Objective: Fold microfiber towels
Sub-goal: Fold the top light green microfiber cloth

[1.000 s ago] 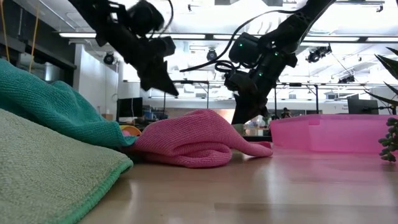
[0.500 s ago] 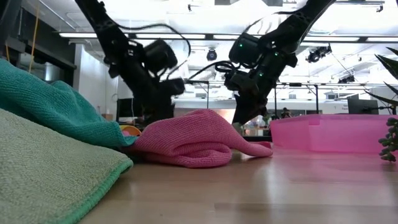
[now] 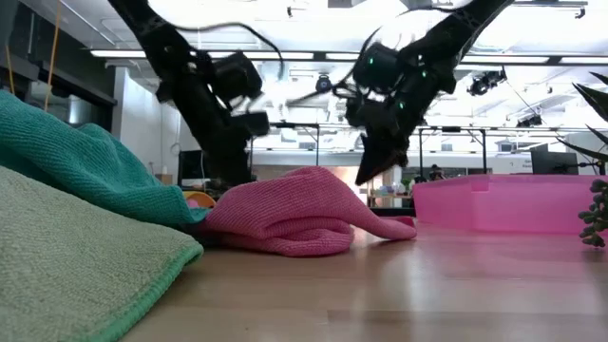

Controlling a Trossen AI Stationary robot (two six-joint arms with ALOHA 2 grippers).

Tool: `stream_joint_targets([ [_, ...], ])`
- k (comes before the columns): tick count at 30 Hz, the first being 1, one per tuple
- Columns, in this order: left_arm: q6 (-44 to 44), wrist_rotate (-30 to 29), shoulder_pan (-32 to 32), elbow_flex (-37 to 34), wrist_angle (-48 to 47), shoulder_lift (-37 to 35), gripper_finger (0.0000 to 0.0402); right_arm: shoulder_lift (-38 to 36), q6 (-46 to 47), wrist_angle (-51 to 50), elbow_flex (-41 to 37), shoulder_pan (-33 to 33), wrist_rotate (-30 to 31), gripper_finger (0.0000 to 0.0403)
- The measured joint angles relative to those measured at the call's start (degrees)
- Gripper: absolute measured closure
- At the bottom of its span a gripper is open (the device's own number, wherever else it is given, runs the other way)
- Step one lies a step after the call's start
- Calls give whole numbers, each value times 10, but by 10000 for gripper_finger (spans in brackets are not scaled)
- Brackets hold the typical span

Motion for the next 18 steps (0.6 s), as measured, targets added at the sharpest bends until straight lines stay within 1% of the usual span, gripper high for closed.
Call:
stream_joint_targets([
  [5, -5, -2, 19, 0, -50, -88, 401, -33, -1, -9, 38, -37, -2, 403],
  [6, -13, -2, 21, 0, -59, -106, 401, -33, 2, -15, 49, -46, -11, 403],
  [8, -36, -2, 20, 0, -74, -144, 401, -22, 11, -26, 79, -66, -61, 403],
  [10, -68, -4, 12, 0, -72, -180, 401, 6, 26, -40, 111, -85, -127, 402],
  [12, -101, -4, -3, 0, -64, -217, 402, 41, 29, -70, 152, -96, -178, 395],
  [15, -142, -11, -35, 0, -37, -262, 401, 101, 0, -128, 224, -100, -216, 364],
  [18, -182, -37, -68, 0, -17, -297, 401, 170, -50, -211, 296, -99, -224, 315],
])
